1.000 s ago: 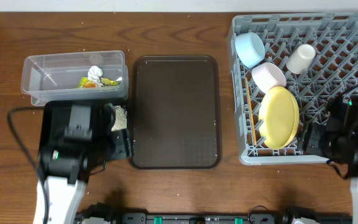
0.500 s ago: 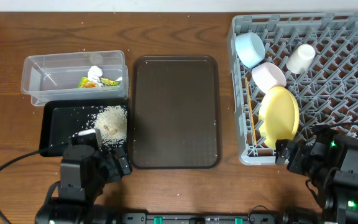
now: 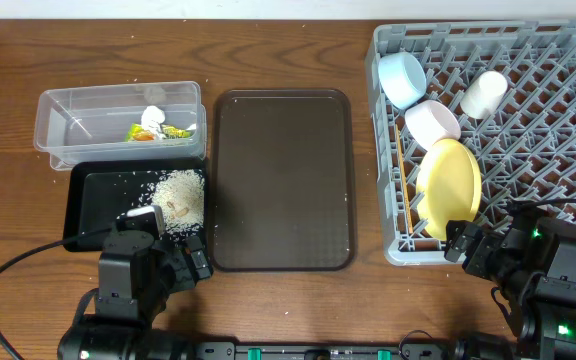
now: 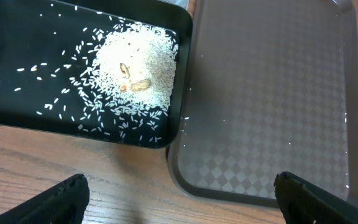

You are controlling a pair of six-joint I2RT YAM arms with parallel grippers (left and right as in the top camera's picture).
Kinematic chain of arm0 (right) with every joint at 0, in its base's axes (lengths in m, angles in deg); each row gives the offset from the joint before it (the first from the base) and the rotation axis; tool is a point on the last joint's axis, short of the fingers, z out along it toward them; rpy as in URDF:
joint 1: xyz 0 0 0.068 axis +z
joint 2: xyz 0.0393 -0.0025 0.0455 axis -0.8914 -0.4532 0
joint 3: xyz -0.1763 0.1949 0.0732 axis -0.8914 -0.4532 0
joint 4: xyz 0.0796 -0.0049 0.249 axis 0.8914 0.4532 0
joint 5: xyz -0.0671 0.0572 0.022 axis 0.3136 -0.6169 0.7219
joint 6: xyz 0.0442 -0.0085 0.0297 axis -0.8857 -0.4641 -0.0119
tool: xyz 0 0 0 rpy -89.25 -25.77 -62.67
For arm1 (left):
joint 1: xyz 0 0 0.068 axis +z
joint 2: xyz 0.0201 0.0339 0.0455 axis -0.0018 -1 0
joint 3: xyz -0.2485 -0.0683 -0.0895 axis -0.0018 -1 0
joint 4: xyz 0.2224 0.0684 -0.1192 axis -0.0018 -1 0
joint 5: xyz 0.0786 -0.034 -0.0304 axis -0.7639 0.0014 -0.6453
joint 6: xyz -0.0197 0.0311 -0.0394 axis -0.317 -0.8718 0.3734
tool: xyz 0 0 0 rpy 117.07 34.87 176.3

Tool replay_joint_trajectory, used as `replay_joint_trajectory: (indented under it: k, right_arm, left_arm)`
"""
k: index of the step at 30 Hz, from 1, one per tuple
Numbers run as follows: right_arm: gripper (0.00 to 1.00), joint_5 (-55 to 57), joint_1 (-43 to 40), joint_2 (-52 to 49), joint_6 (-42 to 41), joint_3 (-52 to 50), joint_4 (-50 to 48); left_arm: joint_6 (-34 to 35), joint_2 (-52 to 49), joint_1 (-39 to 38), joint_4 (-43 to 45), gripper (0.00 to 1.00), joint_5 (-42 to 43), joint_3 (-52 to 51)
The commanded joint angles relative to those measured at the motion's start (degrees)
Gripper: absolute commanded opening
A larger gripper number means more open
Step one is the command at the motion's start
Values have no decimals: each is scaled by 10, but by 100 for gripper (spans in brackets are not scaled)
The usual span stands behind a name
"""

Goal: Sort waste into correct bins and load items into the dishwasher rack

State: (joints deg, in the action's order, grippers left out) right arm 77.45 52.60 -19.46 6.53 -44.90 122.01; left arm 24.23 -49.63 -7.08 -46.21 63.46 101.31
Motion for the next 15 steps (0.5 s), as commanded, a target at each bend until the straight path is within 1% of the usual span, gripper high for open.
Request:
replay_joint_trajectory:
  k: [1,7,11,13,15]
  right_arm:
    - [99,4,-7,3,-9,-5,-1]
    - [99,4,-7,3,-9,-5,-1]
    - [99,11,-7,3,-4,-5,23]
    - [99,5,-7,3,9,-5,8]
    - [99,-7,-7,5,38,-5,-28]
  left_arm:
    - [5,-1,0,0,98,-9,-3]
    - [5,-1,0,0,98,-9,-3]
    - [5,-1,0,0,98,-9,-3]
    - [5,-1,0,0,98,-9,-3]
    - [5,-1,0,0,98,-9,-3]
